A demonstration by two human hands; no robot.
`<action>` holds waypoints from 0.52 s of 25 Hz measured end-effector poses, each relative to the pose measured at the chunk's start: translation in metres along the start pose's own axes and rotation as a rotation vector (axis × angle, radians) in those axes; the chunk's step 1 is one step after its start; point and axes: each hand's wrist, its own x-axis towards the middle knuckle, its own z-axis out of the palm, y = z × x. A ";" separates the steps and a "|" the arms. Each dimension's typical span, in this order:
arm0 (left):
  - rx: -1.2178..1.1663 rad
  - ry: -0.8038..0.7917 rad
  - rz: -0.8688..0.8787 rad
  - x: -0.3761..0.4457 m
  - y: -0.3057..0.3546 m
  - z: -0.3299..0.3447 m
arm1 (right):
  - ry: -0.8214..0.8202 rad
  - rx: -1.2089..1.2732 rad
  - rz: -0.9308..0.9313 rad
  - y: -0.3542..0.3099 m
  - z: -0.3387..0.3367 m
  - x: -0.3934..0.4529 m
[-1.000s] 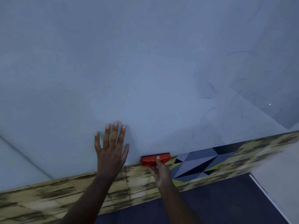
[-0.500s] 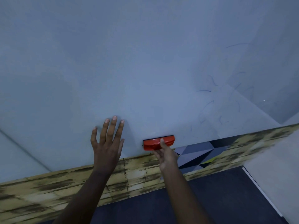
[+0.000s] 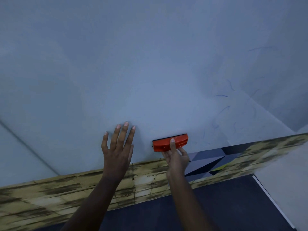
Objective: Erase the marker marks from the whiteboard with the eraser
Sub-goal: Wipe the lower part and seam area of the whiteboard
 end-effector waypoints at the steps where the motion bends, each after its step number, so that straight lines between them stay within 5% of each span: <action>1: -0.002 -0.002 0.005 0.000 0.000 0.000 | -0.001 -0.020 0.019 0.017 -0.003 0.001; 8: -0.049 -0.011 0.049 0.007 -0.011 -0.015 | -0.017 -0.164 0.158 0.058 -0.028 0.013; 13: -0.071 -0.006 0.054 0.022 -0.006 -0.030 | -0.093 -0.069 -0.122 0.001 -0.002 -0.006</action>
